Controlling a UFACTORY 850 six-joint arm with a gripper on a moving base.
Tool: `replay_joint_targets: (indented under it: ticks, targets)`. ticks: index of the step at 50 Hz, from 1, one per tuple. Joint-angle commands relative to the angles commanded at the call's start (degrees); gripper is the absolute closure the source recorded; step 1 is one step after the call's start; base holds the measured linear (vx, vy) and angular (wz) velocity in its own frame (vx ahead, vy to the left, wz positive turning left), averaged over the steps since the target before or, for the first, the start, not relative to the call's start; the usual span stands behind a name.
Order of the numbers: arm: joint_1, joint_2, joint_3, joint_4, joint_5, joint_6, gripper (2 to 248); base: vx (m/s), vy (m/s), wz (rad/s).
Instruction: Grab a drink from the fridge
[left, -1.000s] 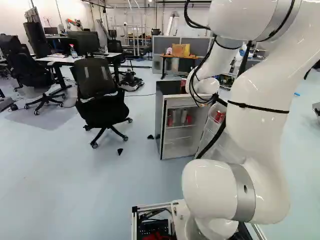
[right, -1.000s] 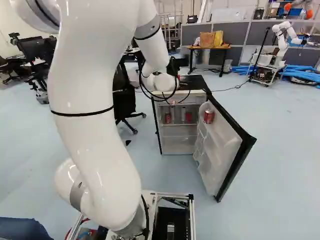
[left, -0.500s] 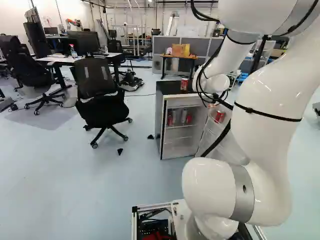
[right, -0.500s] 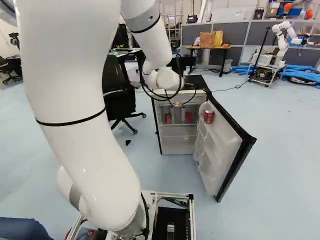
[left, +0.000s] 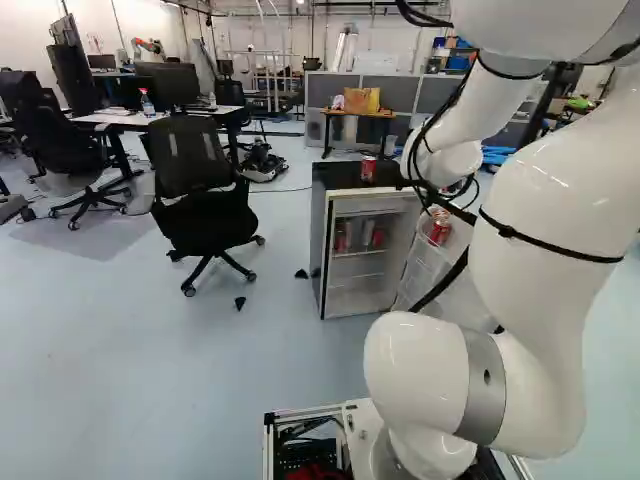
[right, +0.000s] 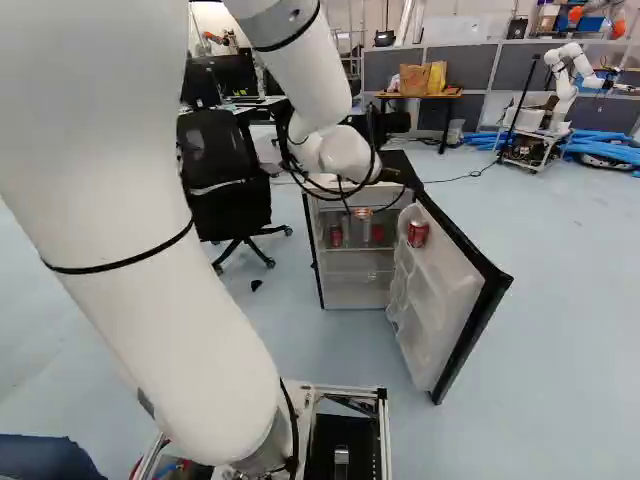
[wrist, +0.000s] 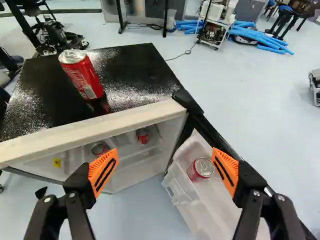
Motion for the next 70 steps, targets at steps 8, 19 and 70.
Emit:
replay_joint_targets:
  ticks: [8, 19, 70]
  targets:
    - [-1.6, 1.0, 0.0, 0.0, -3.0, 0.0, 3, 0.0, 0.0, 0.0]
    - [-3.8, 2.2, -0.4, 0.0, -7.2, 0.0, 3, 0.0, 0.0, 0.0]
    - [-13.0, 0.3, -6.2, 4.2, -20.8, 0.0, 3, 0.0, 0.0, 0.0]
